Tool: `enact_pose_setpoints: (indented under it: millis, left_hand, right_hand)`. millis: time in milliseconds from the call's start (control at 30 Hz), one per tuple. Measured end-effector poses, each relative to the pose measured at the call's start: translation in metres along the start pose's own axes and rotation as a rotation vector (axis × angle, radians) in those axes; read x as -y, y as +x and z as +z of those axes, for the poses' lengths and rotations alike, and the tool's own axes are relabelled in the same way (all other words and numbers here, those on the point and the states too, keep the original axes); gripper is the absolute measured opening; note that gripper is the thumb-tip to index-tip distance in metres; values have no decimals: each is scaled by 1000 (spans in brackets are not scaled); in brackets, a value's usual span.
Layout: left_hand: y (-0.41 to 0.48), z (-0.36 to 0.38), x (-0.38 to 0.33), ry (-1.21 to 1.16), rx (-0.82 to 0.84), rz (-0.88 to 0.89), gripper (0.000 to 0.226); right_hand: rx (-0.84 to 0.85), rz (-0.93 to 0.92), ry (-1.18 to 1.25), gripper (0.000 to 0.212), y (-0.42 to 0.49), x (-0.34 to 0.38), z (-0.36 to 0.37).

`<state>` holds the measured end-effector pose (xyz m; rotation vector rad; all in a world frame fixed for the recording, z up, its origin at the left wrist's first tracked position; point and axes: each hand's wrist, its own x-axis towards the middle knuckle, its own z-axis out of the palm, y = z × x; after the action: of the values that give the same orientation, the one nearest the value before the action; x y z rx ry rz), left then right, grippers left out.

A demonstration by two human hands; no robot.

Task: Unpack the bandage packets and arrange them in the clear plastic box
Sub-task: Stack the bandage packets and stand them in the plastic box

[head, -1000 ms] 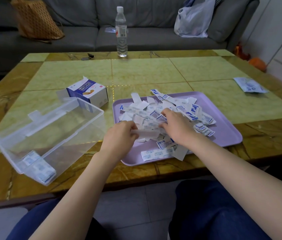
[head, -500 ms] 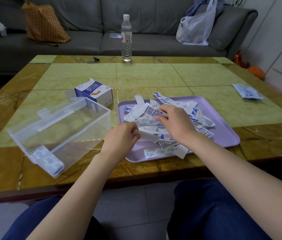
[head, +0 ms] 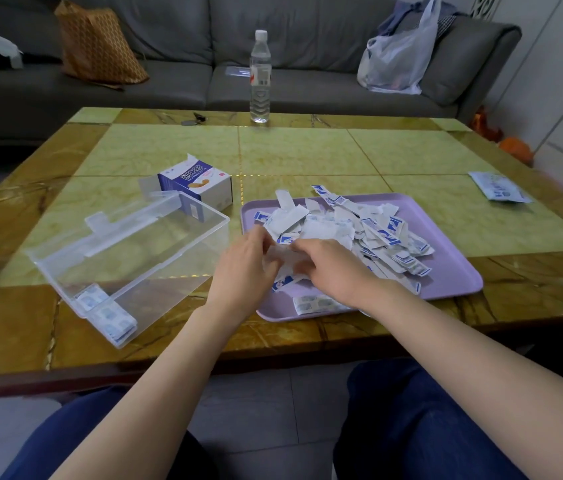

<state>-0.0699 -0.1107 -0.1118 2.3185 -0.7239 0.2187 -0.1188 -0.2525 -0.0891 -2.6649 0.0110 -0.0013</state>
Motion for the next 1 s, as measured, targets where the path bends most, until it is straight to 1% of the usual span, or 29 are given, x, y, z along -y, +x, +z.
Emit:
enact_pose_setpoints:
  millis: [33,100,167,233,300,400,500,567,633,700,767,833,900,933,1000]
  left_hand:
    - [-1,2,1,27,-4,41,26]
    - [-3,6,2,109,45,102,39]
    - [-7,12,0,257,159,130,37]
    - [-11,18,-1,410,228,162,33]
    - [-13,20,0,488,270,173,30]
    - [-14,20,1,550,316,180,27]
    - [-13,20,3,572,341,184,24]
    - [-13,20,1,539,344,182,19]
    - [-12,20,-2,426,323,153,13]
    - [-12,22,-5,273,314,75,11]
    - [-13,24,-7,147,322,15,20]
    - [-13,25,-7,98,308,33,35]
    - [-13,26,-7,164,260,114,46]
    - [-13,27,-7,228,238,150,46]
    - [-16,28,-5,423,239,205,38]
  right_hand:
    - [-7,11,-27,25,-1,0,1]
    - [-14,17,-48,28,-3,-2,4]
    - [6,19,-63,26,-6,-6,8]
    - [34,36,-87,27,-9,-12,11]
    - [44,60,-76,30,-11,-19,14]
    - [-10,107,-38,25,-15,-29,16]
    - [-72,175,2,30,-18,-36,20]
    - [-103,178,90,37,-19,-35,24]
    - [-118,160,187,46,-20,-31,28]
    - [-127,131,225,49,-21,-27,30]
    - [-137,101,189,44,-21,-25,33]
    - [-133,76,116,40,-20,-26,35]
    - [-116,58,36,40,-20,-28,36]
    - [-109,52,4,41,-19,-29,37]
    - [-96,36,-39,39,-20,-31,39]
